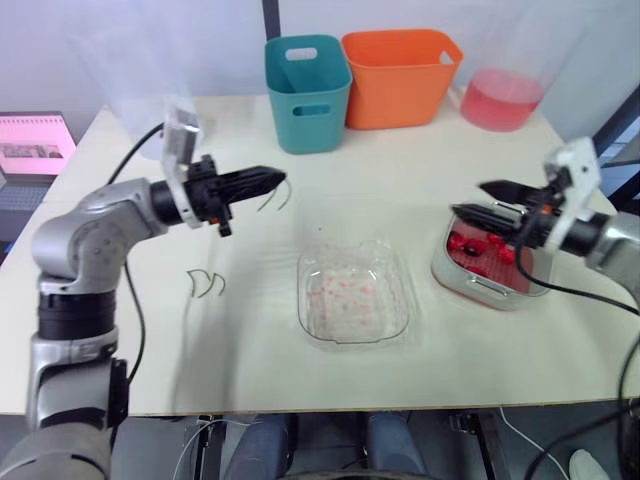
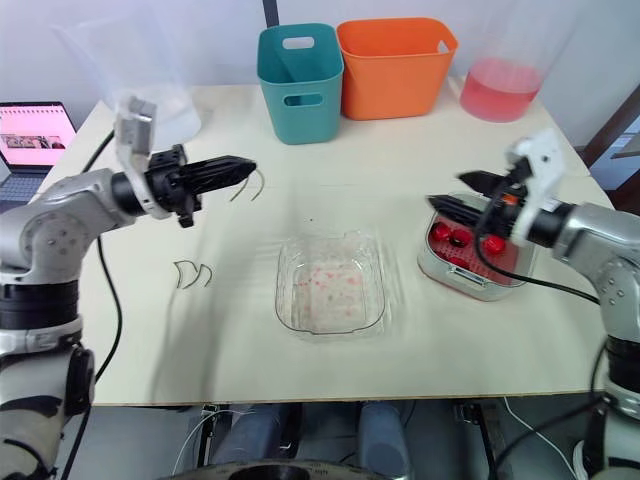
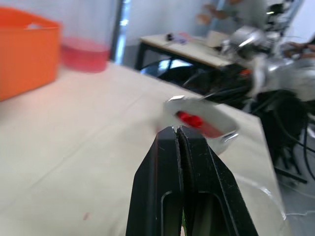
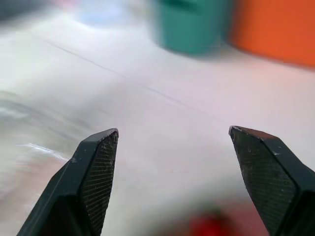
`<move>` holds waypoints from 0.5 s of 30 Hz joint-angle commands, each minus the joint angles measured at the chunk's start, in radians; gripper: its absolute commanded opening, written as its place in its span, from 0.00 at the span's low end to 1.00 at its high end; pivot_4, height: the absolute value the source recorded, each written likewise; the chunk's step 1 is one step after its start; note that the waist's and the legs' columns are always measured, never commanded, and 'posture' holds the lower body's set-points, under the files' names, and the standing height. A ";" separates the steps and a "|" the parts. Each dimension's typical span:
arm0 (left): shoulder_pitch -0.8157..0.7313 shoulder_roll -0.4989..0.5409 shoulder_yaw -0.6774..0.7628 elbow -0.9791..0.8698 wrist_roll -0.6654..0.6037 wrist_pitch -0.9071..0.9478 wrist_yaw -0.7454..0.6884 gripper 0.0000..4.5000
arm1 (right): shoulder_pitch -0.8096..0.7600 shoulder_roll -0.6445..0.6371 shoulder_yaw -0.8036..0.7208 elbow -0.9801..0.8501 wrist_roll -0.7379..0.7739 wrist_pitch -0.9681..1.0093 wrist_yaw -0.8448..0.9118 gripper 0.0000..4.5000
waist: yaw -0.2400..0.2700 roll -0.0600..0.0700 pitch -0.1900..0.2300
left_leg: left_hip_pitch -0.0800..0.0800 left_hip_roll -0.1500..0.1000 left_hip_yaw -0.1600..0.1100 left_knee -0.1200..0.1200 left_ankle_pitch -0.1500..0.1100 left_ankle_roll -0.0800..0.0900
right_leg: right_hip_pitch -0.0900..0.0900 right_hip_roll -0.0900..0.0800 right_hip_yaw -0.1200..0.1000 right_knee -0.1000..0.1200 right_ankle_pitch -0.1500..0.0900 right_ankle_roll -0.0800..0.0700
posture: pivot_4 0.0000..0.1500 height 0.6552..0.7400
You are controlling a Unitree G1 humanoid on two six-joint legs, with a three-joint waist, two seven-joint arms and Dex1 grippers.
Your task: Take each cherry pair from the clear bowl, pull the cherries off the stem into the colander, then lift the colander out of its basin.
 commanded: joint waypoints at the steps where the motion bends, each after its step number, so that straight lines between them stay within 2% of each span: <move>1: 0.114 0.051 0.105 -0.021 -0.039 0.067 0.039 0.00 | -0.097 0.097 0.161 -0.140 0.052 0.060 -0.044 0.85 | -0.004 0.000 0.000 | 0.000 0.000 -0.001 0.000 0.000 0.000 | 0.000 0.000 0.000 0.000 0.000 0.000 | 1.00 1.00; 4: 0.235 0.084 0.161 0.004 -0.049 0.104 0.043 0.00 | -0.164 0.181 0.337 -0.173 -0.039 0.066 -0.093 0.85 | -0.001 -0.001 0.000 | -0.001 -0.001 -0.001 0.000 0.000 0.000 | 0.000 -0.001 0.000 0.000 0.000 0.000 | 1.00 1.00; 9: 0.324 0.104 0.148 0.037 0.000 0.079 0.043 0.00 | -0.170 0.196 0.480 -0.221 -0.126 0.018 -0.049 0.85 | 0.034 -0.001 0.000 | -0.001 -0.003 -0.002 0.001 -0.001 0.000 | -0.002 -0.002 0.000 -0.002 0.000 0.000 | 1.00 1.00; 14: 0.344 0.091 0.129 0.068 0.051 0.034 0.063 0.00 | -0.147 0.182 0.500 -0.204 -0.179 -0.018 -0.019 0.85 | 0.039 -0.001 0.000 | -0.001 -0.004 -0.002 0.001 -0.002 0.002 | -0.001 -0.002 0.000 -0.002 0.001 -0.001 | 1.00 1.00; 15: 0.344 0.088 0.131 0.067 0.050 0.031 0.064 0.07 | -0.145 0.180 0.495 -0.199 -0.183 -0.022 -0.015 0.86 | 0.038 -0.001 0.000 | -0.001 -0.003 -0.002 0.001 -0.001 0.001 | -0.001 -0.002 0.000 -0.001 0.001 -0.001 | 1.00 1.00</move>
